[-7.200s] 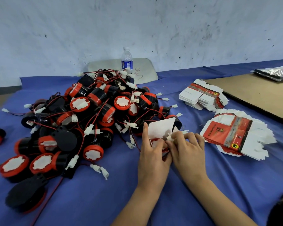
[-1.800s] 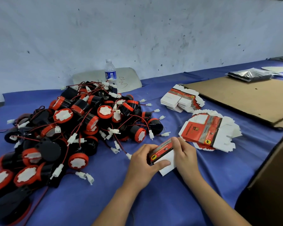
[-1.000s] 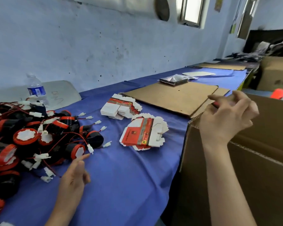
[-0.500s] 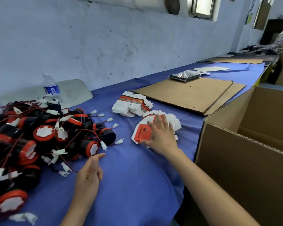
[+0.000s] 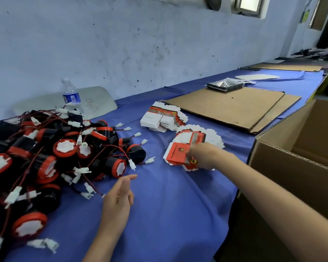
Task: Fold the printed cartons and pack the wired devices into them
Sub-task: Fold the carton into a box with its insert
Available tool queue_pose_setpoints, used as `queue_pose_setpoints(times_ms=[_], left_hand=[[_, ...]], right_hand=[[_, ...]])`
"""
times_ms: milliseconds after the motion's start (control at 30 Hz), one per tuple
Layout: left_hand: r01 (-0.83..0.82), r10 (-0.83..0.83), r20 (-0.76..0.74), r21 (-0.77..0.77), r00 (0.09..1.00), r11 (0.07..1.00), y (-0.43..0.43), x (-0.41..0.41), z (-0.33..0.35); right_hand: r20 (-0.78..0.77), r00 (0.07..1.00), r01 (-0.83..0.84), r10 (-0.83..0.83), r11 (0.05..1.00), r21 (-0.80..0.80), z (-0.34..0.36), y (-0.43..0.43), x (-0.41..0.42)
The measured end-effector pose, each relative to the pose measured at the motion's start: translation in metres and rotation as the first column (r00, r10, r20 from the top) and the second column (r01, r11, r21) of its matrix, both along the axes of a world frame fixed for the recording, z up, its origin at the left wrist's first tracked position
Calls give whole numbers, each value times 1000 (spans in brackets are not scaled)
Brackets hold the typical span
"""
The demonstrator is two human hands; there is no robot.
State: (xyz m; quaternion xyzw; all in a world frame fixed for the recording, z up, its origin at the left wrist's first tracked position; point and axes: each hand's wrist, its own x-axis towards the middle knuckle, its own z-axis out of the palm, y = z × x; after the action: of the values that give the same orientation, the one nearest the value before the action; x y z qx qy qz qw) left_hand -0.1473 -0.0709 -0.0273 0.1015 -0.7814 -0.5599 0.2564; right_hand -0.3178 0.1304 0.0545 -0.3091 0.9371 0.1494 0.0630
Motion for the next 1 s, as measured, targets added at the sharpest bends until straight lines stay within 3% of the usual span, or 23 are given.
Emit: queue_pose_setpoints(times_ms=[67,133,167,233,300,367,400,467,533,600,700,833,1000], left_hand=[[1,-1,-3,4,1000,1000,0,1,0],[3,-3,0,10,1000,1000,-1,1,0],[5,-5,1,14,1000,1000,-1,1,0],[9,-9,2,15,1000,1000,-1,1,0],[6,-6,1,22,1000,1000,0,1,0],[9,-9,7,39,1000,999,-1,1,0],[12,-12,10,41,1000,999,-1,0,0],[13,-14,19,43,1000,999,-1,0,0],[13,-14,23,46,1000,999,-1,0,-1],[11,-12,29,45,1000,999,-1,0,-2],[18,-19,35,37,999,999,-2,-1,-2],[18,-20,23,46,1000,999,-2,-1,-1],[31,-33,18,79,999,996,-3,-1,-3]], right_hand=[[29,1000,-12,10,999,40,14,-4,1],[-49,999,14,-12,999,39,29,-10,-2],[-136,990,41,-41,999,-1,38,-11,-4],[-401,909,23,-115,973,-228,54,-10,-11],[-657,706,-183,-264,828,-529,67,-5,-13],[-713,570,-449,-408,573,-686,68,-3,-11],[-667,618,-452,-416,507,-734,65,-4,-13],[-426,833,-190,-352,542,-818,44,-8,-23],[-61,933,221,-356,696,-683,12,-5,-28],[63,920,375,-386,825,-422,-18,-1,-23],[38,933,354,-357,899,-258,-36,-3,-23],[142,950,286,-279,958,-28,-5,-7,-27],[150,971,150,-186,963,223,36,-12,-25]])
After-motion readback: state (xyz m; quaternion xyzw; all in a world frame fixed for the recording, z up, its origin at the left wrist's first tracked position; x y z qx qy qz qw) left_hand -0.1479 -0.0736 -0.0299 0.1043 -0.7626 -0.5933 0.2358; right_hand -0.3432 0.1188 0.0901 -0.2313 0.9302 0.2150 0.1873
